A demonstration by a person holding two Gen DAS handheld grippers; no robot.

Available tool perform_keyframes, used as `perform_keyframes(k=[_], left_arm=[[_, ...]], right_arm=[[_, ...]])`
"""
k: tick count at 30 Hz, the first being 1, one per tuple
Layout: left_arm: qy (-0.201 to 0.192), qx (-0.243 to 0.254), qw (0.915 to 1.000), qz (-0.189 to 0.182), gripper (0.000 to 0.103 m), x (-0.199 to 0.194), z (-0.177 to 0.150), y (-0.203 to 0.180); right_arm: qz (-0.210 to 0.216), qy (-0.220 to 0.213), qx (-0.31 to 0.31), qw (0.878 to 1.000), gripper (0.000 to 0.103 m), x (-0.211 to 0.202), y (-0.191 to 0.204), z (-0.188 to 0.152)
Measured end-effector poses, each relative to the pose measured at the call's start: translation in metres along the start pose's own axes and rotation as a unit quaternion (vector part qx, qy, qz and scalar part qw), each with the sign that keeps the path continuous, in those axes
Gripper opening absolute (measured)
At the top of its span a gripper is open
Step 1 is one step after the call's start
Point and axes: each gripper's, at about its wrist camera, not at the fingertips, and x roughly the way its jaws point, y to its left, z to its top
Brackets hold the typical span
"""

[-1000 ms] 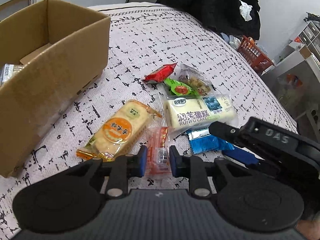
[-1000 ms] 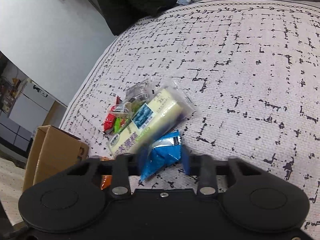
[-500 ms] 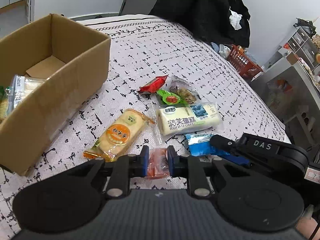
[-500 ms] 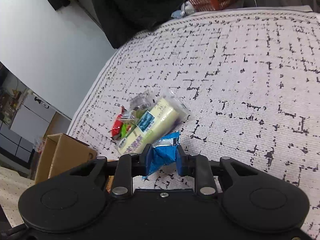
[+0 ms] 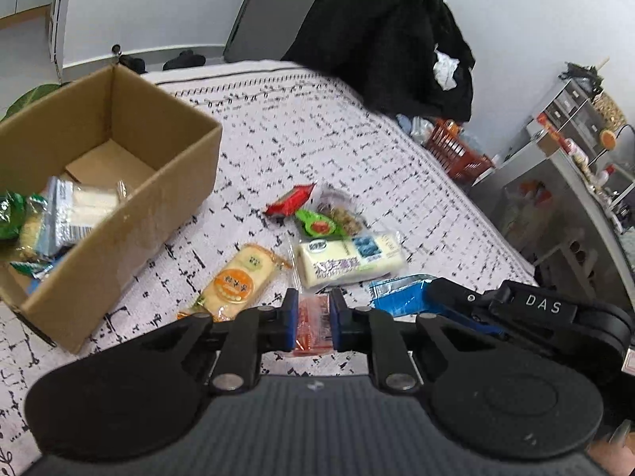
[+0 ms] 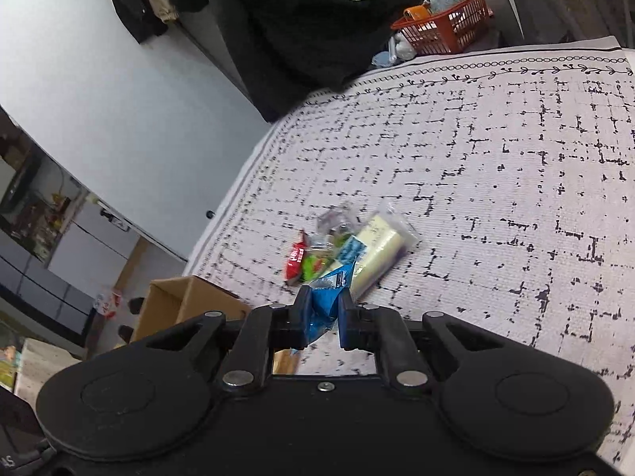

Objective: Organize snacks
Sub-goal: 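Carry both packets over the cardboard box and open both tools to drop them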

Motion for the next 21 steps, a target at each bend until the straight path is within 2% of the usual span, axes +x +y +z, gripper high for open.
perform_keyframes(k=[9, 21], left_arm=[[-0.028, -0.008, 0.9994, -0.017, 0.015, -0.032, 0.010, 0.004], [-0.068, -0.029, 0.9968, -0.030, 0.015, -0.075, 0.036, 0.029]], right_arm=[[0.029, -0.009, 0.012, 0.999, 0.013, -0.021, 0.028, -0.003], [0.049, -0.004, -0.016, 0.999, 0.013, -0.016, 0.082, -0.012]])
